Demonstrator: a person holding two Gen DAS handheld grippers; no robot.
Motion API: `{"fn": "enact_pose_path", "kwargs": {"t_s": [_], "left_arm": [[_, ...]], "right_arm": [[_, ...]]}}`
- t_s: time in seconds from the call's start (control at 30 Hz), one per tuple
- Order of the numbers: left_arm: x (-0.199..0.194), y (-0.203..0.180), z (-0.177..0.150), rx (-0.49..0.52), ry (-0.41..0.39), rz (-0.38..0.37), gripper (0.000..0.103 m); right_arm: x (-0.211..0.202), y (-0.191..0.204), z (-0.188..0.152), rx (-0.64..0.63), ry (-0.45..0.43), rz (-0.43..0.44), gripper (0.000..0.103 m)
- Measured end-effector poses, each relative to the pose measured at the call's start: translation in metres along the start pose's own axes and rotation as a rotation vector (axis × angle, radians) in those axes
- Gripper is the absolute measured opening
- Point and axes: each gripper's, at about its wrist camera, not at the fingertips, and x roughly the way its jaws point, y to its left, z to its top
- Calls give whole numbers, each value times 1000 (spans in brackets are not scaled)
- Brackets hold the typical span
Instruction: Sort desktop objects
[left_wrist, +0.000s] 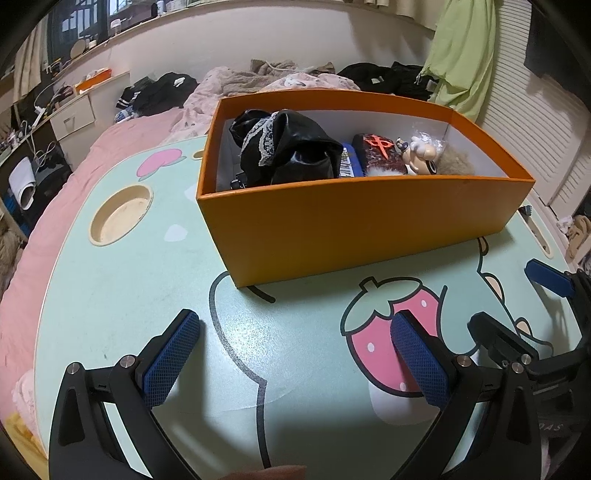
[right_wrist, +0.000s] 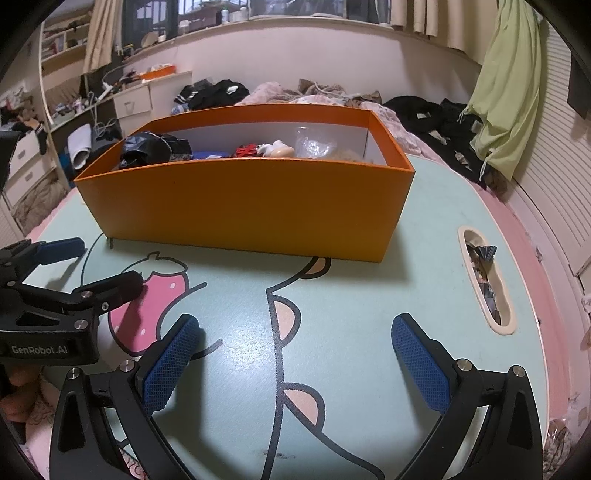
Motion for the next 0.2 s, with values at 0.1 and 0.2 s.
{"fn": "enact_pose_path", "kwargs": {"t_s": [0.1,0.2], "left_arm": [[-1,0,-1,3,-4,-2,103],[-2,-1,-3,9,-8,-8,103]], "right_arm": [[0,0,0,-2,1,0,103],[-2,0,-2,-2,-2,0,103]]}}
